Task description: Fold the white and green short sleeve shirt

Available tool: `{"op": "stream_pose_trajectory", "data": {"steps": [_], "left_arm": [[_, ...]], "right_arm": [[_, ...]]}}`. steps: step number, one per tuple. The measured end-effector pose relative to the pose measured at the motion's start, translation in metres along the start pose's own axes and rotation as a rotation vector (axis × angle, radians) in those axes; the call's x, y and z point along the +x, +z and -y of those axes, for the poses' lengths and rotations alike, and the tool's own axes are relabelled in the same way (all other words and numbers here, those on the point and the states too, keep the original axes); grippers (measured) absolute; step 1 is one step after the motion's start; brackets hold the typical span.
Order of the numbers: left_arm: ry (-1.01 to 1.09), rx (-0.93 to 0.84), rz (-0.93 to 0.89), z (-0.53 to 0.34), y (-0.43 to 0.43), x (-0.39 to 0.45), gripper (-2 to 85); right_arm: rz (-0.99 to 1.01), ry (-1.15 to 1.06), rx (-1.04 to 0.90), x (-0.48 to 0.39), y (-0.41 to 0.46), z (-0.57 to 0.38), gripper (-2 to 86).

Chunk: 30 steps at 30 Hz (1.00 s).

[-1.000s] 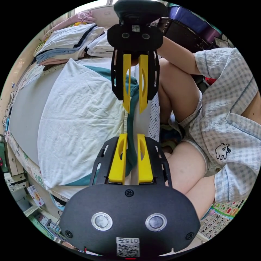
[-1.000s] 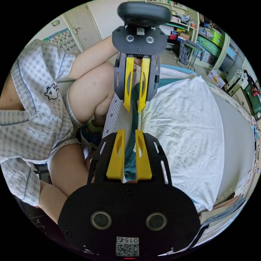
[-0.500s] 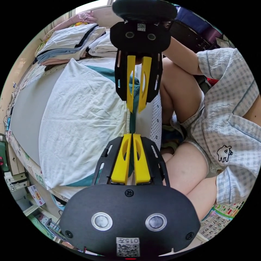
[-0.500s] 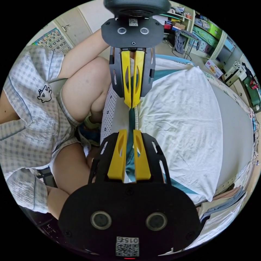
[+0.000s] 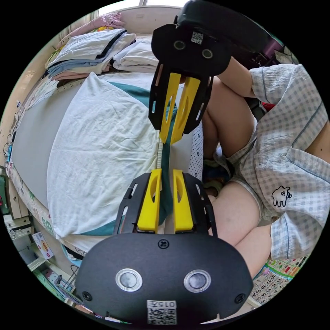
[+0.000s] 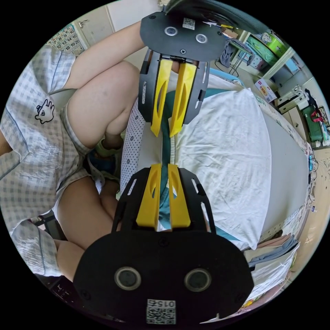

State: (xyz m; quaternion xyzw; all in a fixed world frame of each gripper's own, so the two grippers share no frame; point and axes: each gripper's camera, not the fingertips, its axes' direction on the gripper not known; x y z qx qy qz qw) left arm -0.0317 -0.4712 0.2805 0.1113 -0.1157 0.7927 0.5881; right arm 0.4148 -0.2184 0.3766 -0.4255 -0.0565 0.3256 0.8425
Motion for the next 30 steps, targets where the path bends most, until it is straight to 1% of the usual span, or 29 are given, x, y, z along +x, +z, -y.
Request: {"op": "stream_pose_trajectory", "data": {"steps": [3,12,16,20,27,30], "left_arm": [[0.000,-0.005,0.032,0.000,0.000,0.001,3.2],[0.031,-0.009,0.058,-0.002,0.001,0.008,1.7],[0.026,-0.010,0.063,-0.003,0.002,0.006,1.2],[0.006,-0.002,0.036,-0.006,0.003,0.000,0.7],[0.048,0.000,0.069,-0.010,0.001,0.011,0.4],[0.055,0.032,0.062,-0.015,-0.005,0.013,0.3]], "right_arm": [[-0.010,-0.010,-0.004,-0.005,-0.005,-0.003,4.6],[0.002,-0.008,0.007,-0.001,-0.007,-0.012,4.7],[-0.027,-0.022,0.001,-0.004,-0.001,-0.011,3.6],[0.005,-0.004,0.015,0.007,0.006,-0.014,0.9],[0.082,-0.008,0.075,0.020,0.015,-0.028,-0.2],[0.099,-0.009,0.083,0.024,0.025,-0.029,-0.3]]}}
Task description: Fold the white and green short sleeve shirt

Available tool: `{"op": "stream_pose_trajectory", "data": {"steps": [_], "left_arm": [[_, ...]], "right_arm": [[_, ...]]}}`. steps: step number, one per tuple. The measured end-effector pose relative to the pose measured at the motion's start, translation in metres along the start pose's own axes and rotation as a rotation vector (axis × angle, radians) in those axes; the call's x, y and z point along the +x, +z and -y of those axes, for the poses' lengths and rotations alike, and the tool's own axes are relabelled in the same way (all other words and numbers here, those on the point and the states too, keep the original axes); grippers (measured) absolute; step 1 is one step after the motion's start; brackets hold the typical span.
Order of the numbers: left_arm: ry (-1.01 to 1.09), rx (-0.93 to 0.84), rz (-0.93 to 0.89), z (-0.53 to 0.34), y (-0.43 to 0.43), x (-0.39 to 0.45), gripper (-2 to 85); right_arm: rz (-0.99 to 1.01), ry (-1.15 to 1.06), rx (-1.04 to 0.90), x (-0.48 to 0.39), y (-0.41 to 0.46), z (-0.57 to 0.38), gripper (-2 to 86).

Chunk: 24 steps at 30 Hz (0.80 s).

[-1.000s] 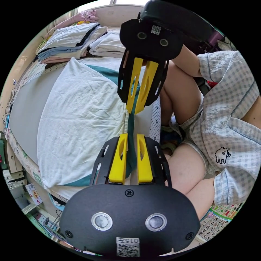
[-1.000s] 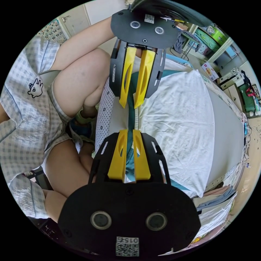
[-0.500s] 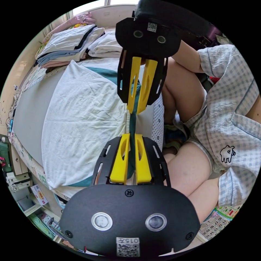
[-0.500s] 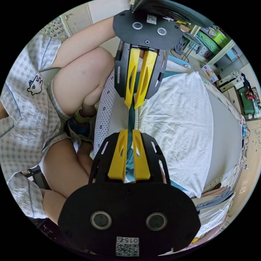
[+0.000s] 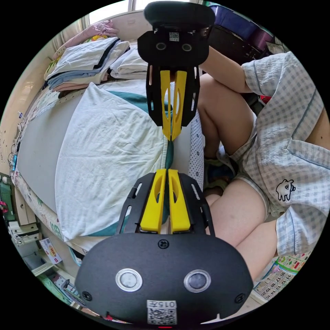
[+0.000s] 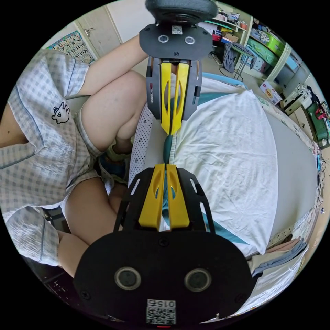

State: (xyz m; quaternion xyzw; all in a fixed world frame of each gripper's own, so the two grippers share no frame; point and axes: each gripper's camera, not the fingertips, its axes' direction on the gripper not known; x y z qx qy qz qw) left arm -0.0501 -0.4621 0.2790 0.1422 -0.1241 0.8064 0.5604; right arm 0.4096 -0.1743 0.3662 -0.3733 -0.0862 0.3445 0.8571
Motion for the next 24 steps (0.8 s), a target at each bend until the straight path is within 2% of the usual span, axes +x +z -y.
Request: {"op": "stream_pose_trajectory", "data": {"steps": [5,12,17,20,24], "left_arm": [[-0.007,-0.060,-0.053,0.001,0.016,-0.001,0.2],[-0.012,-0.002,-0.037,-0.011,0.006,0.003,0.3],[-0.067,0.108,-0.011,-0.016,-0.006,-0.002,0.3],[-0.040,0.152,-0.043,-0.015,-0.008,0.002,0.2],[-0.074,0.147,-0.019,-0.010,0.001,-0.001,-0.1]], "right_arm": [[0.008,-0.001,-0.056,0.008,0.039,0.013,-0.6],[0.072,-0.031,-0.038,0.014,0.060,-0.008,-1.0],[0.052,0.119,0.207,0.049,0.049,-0.025,-1.0],[0.011,0.239,0.165,0.072,0.081,-0.014,-1.0],[0.018,0.240,0.116,0.078,0.121,-0.001,-1.0]]}}
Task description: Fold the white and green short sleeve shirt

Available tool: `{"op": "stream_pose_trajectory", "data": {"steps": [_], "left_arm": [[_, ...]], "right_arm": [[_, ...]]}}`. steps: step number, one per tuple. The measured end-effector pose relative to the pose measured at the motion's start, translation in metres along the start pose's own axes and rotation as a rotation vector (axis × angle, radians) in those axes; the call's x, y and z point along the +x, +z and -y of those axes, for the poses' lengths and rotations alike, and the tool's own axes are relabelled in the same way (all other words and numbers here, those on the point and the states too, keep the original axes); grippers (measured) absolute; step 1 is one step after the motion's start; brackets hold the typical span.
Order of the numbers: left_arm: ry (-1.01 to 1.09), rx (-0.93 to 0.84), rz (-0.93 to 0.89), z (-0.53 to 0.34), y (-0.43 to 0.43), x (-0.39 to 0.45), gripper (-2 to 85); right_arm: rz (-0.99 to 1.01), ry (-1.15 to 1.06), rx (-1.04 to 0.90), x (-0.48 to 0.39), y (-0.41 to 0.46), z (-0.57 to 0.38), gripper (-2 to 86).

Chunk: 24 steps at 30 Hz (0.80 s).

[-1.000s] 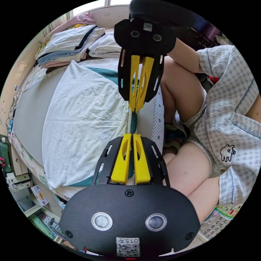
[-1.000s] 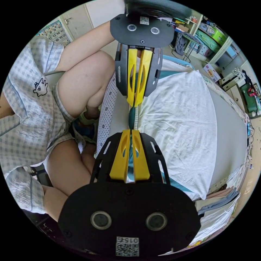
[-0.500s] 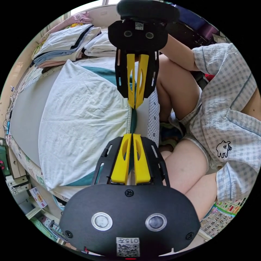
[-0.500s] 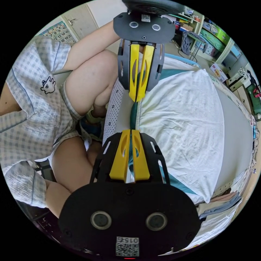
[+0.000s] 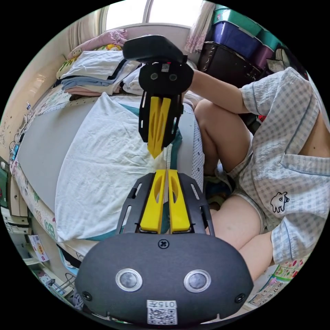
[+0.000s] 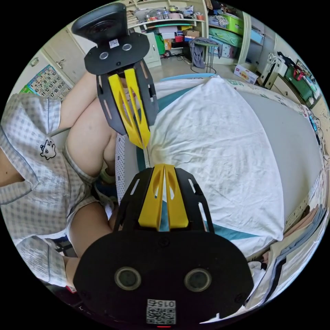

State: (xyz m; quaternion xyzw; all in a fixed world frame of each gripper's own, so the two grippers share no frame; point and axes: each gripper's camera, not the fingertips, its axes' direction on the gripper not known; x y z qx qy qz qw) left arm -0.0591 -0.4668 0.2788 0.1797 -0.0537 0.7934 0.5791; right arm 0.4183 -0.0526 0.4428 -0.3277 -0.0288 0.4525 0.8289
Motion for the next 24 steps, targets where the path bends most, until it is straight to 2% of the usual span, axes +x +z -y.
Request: {"op": "stream_pose_trajectory", "data": {"steps": [5,9,13,18,24], "left_arm": [[-0.004,-0.155,0.026,0.015,0.040,0.002,-0.5],[0.006,-0.151,0.018,0.015,0.045,0.007,-0.7],[0.005,-0.151,0.021,0.015,0.050,0.012,-0.7],[0.001,-0.148,0.009,0.012,0.054,0.016,-0.5],[-0.059,-0.058,0.041,0.005,0.045,0.014,0.2]], "right_arm": [[-0.024,0.031,-0.004,0.006,0.039,0.008,-1.0],[-0.007,0.084,0.018,0.019,0.057,0.005,-1.0],[-0.036,0.066,0.014,0.010,0.079,0.008,-1.0],[0.023,0.045,0.035,0.003,0.097,0.000,-1.0],[0.037,0.075,0.054,0.001,0.125,-0.005,-1.0]]}}
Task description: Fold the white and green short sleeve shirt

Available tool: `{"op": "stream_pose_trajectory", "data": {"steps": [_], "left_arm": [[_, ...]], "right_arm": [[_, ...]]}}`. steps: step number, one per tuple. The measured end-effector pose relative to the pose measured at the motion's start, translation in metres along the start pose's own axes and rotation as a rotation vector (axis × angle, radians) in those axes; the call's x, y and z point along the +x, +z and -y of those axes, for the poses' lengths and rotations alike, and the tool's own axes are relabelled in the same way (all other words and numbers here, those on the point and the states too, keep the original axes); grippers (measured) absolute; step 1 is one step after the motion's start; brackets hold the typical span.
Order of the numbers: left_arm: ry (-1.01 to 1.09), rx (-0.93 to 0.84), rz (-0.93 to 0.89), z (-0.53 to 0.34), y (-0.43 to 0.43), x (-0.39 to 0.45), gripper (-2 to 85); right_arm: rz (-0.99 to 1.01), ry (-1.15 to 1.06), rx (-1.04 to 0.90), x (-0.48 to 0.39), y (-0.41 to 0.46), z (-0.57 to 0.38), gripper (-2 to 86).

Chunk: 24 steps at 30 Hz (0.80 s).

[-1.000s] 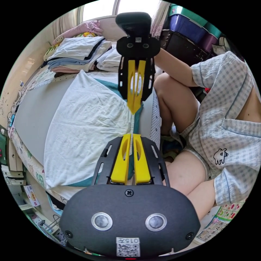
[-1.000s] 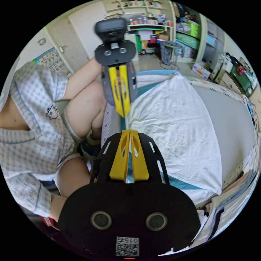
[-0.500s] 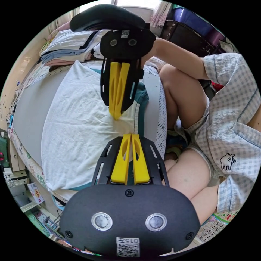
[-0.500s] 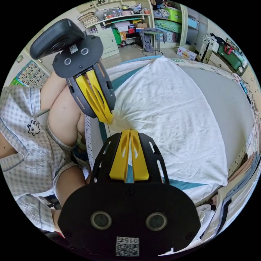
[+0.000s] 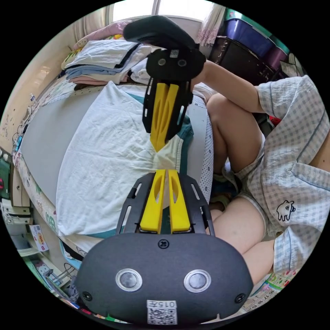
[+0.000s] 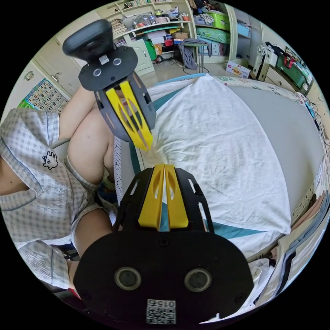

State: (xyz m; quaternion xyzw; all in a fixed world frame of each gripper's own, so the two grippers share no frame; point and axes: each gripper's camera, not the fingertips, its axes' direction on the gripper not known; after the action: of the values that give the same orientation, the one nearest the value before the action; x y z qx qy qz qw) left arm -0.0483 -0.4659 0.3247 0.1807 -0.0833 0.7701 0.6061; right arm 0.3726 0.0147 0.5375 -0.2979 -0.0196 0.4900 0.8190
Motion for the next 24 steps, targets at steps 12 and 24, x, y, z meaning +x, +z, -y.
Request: {"op": "stream_pose_trajectory", "data": {"steps": [12,24], "left_arm": [[-0.168,-0.017,0.046,0.006,0.030,-0.018,0.7],[-0.199,0.168,0.058,-0.007,0.008,-0.011,2.0]], "right_arm": [[0.070,-0.134,-0.092,-0.057,0.065,-0.033,-1.0],[-0.382,0.370,0.338,-0.122,-0.097,-0.264,0.2]]}}
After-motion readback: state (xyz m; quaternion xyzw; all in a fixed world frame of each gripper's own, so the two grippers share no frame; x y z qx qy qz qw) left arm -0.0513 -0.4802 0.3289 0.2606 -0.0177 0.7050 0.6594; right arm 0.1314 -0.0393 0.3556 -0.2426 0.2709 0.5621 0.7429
